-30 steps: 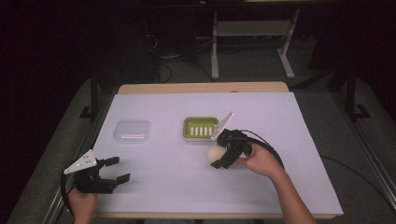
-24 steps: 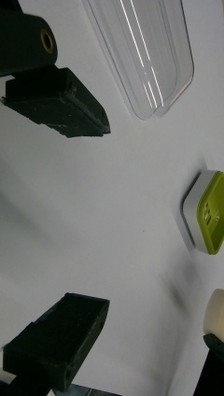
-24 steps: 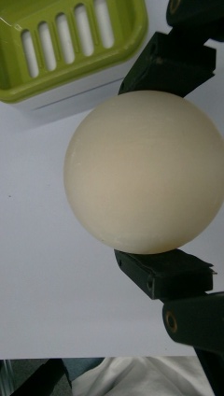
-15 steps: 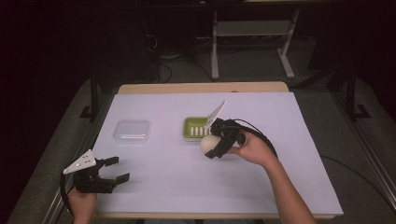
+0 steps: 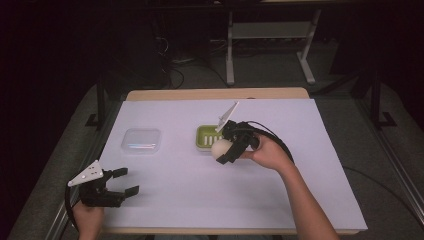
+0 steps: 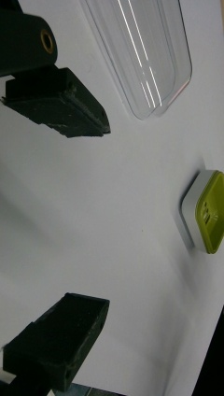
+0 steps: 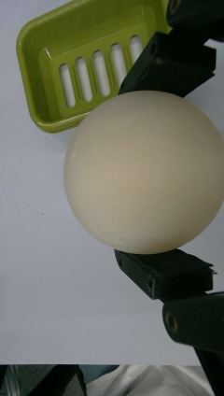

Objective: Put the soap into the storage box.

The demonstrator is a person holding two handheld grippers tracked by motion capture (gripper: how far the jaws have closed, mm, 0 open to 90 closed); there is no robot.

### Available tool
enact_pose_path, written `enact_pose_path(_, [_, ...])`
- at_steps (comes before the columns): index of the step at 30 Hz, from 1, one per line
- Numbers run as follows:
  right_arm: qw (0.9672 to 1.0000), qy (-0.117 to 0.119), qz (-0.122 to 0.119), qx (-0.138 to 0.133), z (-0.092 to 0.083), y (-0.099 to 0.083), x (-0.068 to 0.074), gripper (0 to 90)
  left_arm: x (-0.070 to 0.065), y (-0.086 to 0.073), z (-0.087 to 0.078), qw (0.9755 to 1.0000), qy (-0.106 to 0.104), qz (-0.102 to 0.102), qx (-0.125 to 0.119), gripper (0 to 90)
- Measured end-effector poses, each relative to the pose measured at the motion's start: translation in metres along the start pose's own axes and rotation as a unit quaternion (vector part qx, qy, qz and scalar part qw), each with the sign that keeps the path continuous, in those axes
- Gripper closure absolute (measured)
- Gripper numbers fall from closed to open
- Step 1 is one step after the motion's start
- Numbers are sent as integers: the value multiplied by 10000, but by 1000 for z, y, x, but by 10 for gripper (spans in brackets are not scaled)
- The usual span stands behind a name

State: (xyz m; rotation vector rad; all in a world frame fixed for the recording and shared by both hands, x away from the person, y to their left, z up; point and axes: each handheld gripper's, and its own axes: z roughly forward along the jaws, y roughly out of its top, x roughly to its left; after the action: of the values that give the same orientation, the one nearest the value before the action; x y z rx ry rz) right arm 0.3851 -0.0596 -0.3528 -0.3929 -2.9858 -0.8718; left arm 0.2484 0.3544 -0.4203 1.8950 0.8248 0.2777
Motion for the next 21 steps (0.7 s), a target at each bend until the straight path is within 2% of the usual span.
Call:
enact_pose_path(14, [10000, -28, -65, 53, -1, 14, -6, 246, 0, 0, -1, 10000, 7, -10, -3, 132])
enact_pose_path(21, [10000, -29, 12, 71, -1, 19, -12, 246, 1, 0, -1, 10000, 6, -8, -10, 132])
